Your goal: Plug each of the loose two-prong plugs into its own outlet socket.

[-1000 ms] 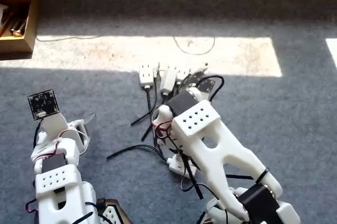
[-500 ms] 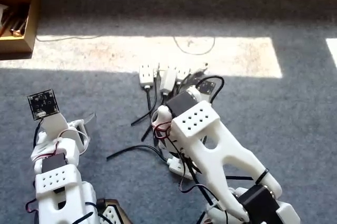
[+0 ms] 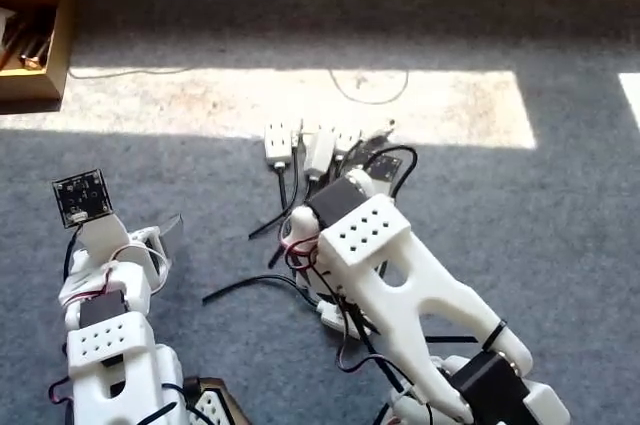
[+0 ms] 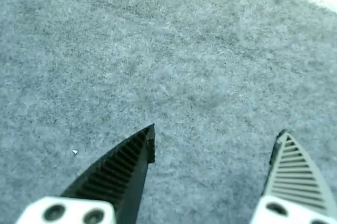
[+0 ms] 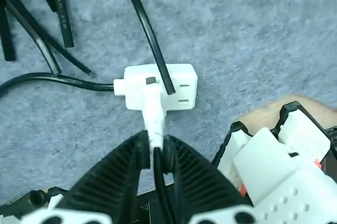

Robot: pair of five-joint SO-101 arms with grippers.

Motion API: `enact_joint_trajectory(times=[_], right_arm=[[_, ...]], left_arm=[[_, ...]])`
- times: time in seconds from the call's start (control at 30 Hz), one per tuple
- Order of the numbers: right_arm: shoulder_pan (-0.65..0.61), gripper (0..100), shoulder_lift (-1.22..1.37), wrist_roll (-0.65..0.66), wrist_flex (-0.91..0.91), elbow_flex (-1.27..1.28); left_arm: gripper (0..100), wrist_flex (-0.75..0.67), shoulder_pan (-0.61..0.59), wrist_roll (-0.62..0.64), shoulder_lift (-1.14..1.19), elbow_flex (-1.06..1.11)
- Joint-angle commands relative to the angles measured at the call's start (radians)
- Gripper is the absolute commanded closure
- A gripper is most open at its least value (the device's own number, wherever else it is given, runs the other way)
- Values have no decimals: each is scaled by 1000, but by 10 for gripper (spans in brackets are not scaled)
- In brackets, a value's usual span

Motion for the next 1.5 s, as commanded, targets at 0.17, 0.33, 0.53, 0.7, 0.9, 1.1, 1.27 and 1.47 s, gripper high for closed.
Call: enact_joint_trajectory(times=[0.17, 0.33, 0.53, 0.7, 0.9, 1.1, 1.27, 1.47], right_arm=[[-79, 994, -5, -26, 38, -44], [-19, 994, -12, -26, 44, -42], [-19, 994, -8, -23, 44, -5], [-22, 994, -10, -23, 44, 8], [-71, 994, -5, -23, 44, 12], [-71, 994, -4, -26, 5, 50], [-48, 994, -5, -28, -2, 58], [35, 994, -5, -28, -5, 56]], left_arm=[[652, -20, 15, -8, -12, -7], [652, -20, 15, -8, -12, -7], [652, -20, 15, -8, -12, -7], [652, -20, 15, -8, -12, -7], [652, -20, 15, -8, -12, -7], [652, -20, 15, -8, -12, -7], [652, -20, 15, -8, -12, -7], [652, -20, 15, -8, -12, -7]])
